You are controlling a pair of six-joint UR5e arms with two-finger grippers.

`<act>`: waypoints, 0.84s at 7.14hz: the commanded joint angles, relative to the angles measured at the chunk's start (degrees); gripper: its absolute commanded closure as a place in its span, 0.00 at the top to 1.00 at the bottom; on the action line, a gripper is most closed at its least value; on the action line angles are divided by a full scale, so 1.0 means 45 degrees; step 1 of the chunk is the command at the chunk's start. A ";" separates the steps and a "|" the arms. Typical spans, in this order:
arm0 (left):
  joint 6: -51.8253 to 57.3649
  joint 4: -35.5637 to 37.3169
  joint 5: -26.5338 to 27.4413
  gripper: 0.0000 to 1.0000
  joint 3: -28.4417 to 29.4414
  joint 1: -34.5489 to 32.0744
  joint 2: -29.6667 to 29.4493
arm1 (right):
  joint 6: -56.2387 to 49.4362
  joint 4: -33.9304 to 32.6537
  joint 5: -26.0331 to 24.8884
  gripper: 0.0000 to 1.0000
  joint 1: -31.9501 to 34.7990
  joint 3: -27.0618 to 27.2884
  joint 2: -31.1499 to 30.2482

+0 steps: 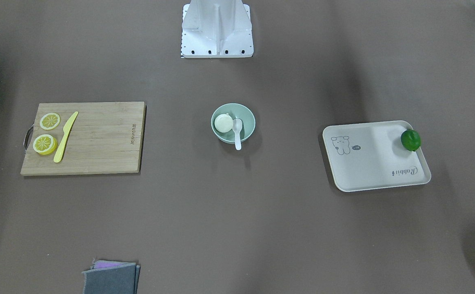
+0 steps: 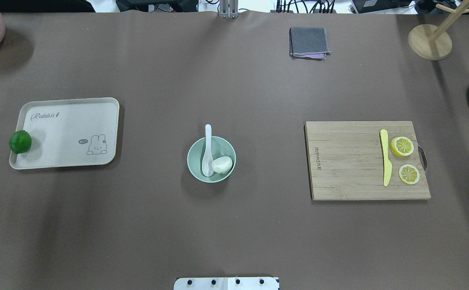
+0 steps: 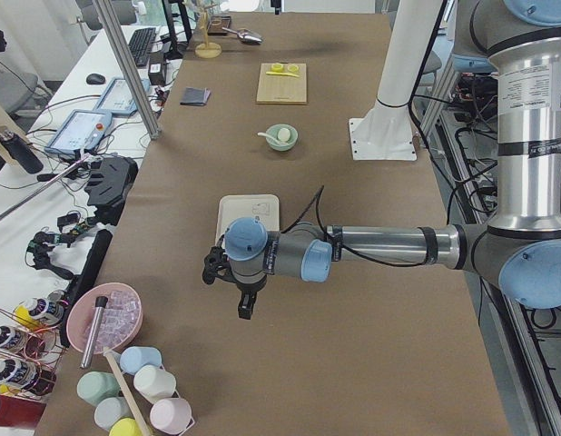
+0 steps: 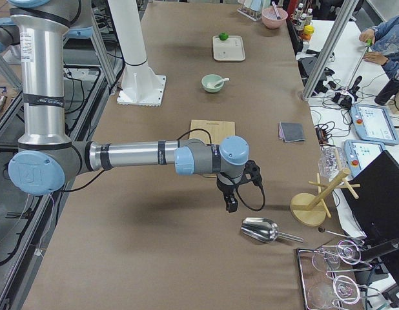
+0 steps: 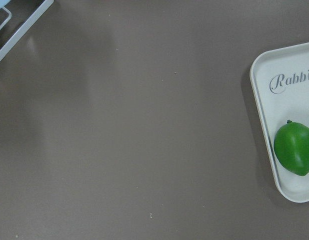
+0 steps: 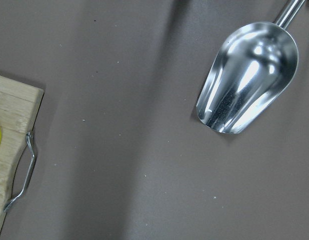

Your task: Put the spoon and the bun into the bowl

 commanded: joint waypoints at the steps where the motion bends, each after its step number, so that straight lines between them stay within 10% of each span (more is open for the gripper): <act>1: 0.0001 0.0003 0.1462 0.98 -0.0056 -0.0003 -0.0135 | -0.0024 0.0000 -0.0005 1.00 0.0000 0.0004 -0.0027; 6: -0.0037 -0.0036 0.1591 0.98 -0.0251 0.0016 -0.0273 | 0.0113 -0.0039 0.0131 1.00 0.0019 -0.0015 -0.0027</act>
